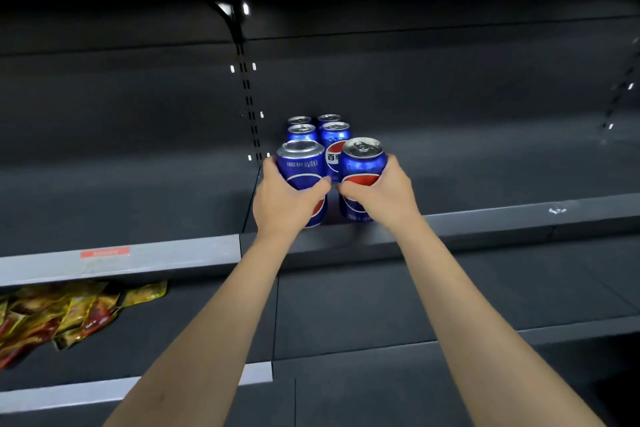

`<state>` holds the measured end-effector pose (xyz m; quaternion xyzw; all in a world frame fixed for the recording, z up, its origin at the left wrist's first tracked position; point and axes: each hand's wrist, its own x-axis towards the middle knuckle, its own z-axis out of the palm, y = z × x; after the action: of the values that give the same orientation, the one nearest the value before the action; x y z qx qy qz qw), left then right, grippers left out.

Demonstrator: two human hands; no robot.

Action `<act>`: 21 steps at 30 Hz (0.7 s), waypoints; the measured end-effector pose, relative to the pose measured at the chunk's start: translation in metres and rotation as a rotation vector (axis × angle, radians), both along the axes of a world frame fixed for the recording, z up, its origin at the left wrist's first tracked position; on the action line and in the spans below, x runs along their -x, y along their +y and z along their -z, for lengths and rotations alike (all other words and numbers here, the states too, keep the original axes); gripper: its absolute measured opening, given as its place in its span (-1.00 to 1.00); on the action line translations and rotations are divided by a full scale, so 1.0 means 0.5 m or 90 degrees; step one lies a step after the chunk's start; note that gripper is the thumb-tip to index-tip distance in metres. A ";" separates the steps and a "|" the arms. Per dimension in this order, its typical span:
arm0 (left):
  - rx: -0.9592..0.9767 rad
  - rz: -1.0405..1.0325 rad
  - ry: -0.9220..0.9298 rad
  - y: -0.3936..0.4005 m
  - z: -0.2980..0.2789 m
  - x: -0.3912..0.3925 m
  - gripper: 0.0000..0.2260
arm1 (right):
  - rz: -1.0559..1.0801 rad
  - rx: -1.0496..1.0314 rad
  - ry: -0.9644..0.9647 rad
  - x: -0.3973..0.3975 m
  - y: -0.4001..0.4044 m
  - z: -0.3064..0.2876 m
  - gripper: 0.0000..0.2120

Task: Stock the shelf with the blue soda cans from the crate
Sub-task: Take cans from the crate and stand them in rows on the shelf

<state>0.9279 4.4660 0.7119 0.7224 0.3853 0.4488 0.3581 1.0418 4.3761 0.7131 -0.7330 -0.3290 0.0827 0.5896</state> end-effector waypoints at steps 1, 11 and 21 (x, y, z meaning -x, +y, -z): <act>0.000 0.002 0.003 0.014 0.003 -0.001 -0.38 | 0.002 0.004 0.004 -0.004 0.014 -0.001 -0.46; 0.018 0.030 0.023 0.092 0.032 -0.035 -0.35 | 0.002 0.014 0.038 -0.037 0.092 0.018 -0.44; 0.042 0.093 -0.019 0.111 0.064 -0.037 -0.31 | -0.078 -0.017 0.110 -0.060 0.119 0.028 -0.28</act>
<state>0.9463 4.5215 0.6797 0.7298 0.3408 0.4187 0.4194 1.0720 4.4359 0.6990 -0.6935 -0.3225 0.1772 0.6194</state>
